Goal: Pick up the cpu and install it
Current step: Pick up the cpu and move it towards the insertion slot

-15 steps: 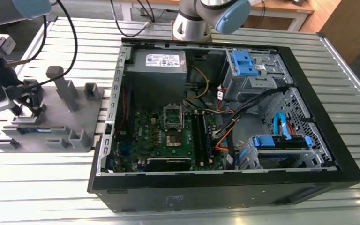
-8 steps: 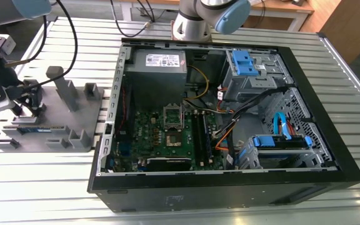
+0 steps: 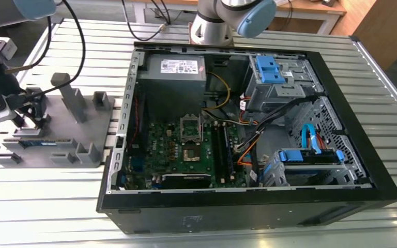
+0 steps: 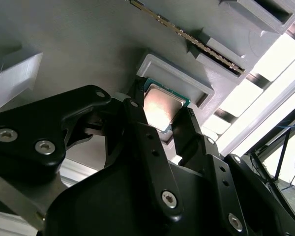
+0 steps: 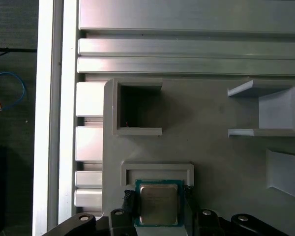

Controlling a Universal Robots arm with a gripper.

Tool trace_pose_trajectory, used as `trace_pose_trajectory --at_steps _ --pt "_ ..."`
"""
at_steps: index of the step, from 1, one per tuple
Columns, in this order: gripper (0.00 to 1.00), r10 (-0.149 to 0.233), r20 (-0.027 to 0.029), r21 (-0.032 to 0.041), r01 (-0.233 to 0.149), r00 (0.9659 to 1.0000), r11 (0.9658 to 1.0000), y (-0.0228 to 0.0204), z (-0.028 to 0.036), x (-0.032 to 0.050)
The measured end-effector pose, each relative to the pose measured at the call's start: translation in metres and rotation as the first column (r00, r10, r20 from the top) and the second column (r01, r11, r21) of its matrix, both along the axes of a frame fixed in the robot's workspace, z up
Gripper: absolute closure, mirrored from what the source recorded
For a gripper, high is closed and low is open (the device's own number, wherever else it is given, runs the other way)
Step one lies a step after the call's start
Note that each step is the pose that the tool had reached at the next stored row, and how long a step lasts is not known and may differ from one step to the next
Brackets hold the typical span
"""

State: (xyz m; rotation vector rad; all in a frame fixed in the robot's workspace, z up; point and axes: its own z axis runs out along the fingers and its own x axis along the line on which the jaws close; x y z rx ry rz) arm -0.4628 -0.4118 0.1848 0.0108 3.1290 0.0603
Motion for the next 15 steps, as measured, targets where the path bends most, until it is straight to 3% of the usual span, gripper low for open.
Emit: trace_pose_trajectory --at_steps 10,15 --pt "0.53 0.0 -0.0002 -0.0001 0.0 1.0 1.0 0.0 0.0179 0.0" --pt "0.53 0.0 0.0 0.0 0.0 1.0 1.0 0.0 0.0186 0.0"
